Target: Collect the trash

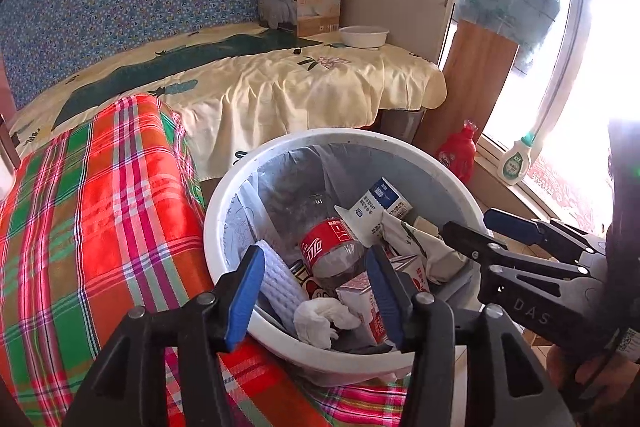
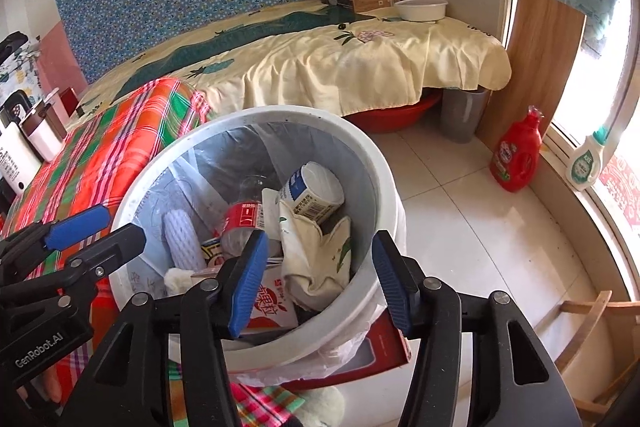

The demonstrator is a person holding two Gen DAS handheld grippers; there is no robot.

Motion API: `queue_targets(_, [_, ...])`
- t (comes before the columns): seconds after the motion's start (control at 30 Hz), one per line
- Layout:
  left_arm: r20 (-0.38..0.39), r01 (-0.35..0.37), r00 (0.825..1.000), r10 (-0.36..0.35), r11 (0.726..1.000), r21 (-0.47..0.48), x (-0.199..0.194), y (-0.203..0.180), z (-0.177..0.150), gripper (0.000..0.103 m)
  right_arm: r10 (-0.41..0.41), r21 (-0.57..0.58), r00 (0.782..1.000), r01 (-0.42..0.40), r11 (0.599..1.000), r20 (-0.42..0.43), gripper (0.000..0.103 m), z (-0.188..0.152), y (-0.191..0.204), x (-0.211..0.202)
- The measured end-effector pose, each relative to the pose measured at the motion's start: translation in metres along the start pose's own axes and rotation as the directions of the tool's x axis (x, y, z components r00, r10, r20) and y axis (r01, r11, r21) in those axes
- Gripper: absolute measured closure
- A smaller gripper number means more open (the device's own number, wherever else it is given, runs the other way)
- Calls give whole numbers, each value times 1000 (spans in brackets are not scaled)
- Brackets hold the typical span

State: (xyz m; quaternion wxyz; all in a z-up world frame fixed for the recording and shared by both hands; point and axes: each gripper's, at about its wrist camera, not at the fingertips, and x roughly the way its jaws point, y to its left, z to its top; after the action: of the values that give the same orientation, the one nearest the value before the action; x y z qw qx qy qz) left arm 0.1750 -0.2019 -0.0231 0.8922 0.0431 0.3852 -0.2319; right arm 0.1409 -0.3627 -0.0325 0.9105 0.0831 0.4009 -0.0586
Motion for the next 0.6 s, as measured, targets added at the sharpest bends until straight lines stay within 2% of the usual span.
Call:
queue_targets(0.1, [4, -7, 1000, 7, 1000, -6, -3, 2, -1, 48, 8, 8, 1000, -8, 1000, 12, 48, -1, 0, -4])
queue_targets(0.2, [13, -20, 1000, 21, 1000, -20, -8, 4, -1, 41, 8, 12, 1000, -8, 1000, 21, 48, -1, 1, -9])
queue_targets(0.37, [31, -36, 999, 37, 999, -30, -19, 7, -3, 40, 15, 17, 999, -15, 1000, 40, 48, -3, 5, -20])
queue_targets(0.6, [79, -97, 992, 97, 995, -8, -46, 6, -14, 40, 11, 16, 996, -12, 1000, 85, 48, -12, 12, -46])
